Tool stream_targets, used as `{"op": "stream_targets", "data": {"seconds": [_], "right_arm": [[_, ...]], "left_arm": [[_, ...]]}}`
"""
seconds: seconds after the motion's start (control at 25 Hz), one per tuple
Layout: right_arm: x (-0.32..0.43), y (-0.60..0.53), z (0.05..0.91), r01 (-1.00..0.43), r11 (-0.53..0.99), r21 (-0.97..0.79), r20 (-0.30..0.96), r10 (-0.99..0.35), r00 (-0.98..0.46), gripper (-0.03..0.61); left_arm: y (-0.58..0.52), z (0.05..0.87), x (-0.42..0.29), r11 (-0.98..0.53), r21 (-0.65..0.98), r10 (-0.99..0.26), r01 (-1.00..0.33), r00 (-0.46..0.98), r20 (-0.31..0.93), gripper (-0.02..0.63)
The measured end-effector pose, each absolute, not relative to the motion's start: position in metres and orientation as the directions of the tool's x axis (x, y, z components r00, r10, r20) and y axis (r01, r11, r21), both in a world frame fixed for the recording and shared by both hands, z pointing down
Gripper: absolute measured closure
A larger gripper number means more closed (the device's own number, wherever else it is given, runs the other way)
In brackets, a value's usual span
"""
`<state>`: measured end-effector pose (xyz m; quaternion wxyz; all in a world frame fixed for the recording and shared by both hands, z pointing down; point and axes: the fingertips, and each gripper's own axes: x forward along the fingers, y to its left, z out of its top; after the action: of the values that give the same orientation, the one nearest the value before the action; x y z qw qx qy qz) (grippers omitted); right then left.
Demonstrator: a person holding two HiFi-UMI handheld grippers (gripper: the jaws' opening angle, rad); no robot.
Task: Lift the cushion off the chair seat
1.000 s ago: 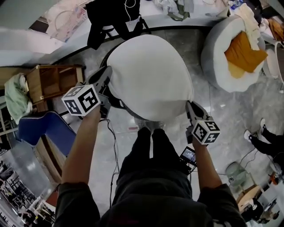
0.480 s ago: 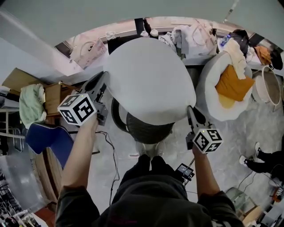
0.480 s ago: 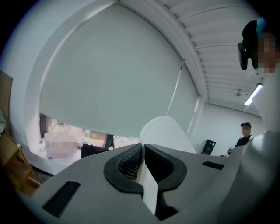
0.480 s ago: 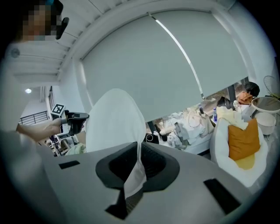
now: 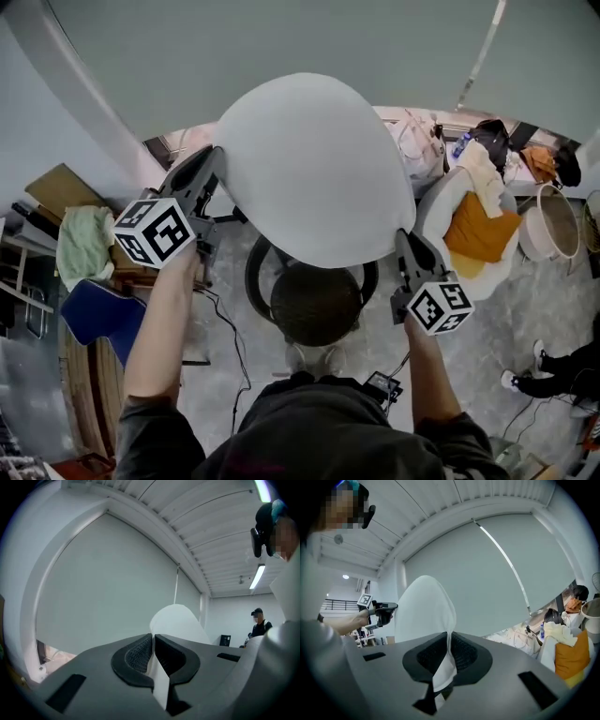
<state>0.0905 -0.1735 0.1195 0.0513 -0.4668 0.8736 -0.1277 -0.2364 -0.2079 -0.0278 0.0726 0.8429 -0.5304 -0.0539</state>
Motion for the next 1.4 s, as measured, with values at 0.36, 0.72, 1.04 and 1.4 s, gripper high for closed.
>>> {"op": "stream_targets", "data": {"seconds": [0.36,0.72,1.04,1.4], "right_arm": [[0.088,-0.158,0.034,-0.788,0.580,-0.206,-0.109,-0.814,-0.570,0.543],[0.082,-0.149,-0.003,-0.783,0.597,-0.174,-0.168,-0.802,-0.574,0.543],[0.082,-0.146,-0.013,-0.777,0.609,-0.162,-0.191,-0.792,-0.580,0.543],[0.077,-0.151,-0.016,-0.775,0.611,-0.161,-0.185,-0.790,-0.585,0.543]], "left_arm": [[-0.181,-0.122,-0.236,-0.449,0.089,-0.888,-0.889,0.434,-0.151,0.588],[-0.168,-0.164,-0.240,-0.457,0.048,-0.873,-0.888,0.437,-0.217,0.588],[-0.163,-0.180,-0.238,-0.461,0.025,-0.865,-0.887,0.443,-0.236,0.588],[-0.167,-0.179,-0.243,-0.452,0.039,-0.871,-0.891,0.432,-0.236,0.588]]}}
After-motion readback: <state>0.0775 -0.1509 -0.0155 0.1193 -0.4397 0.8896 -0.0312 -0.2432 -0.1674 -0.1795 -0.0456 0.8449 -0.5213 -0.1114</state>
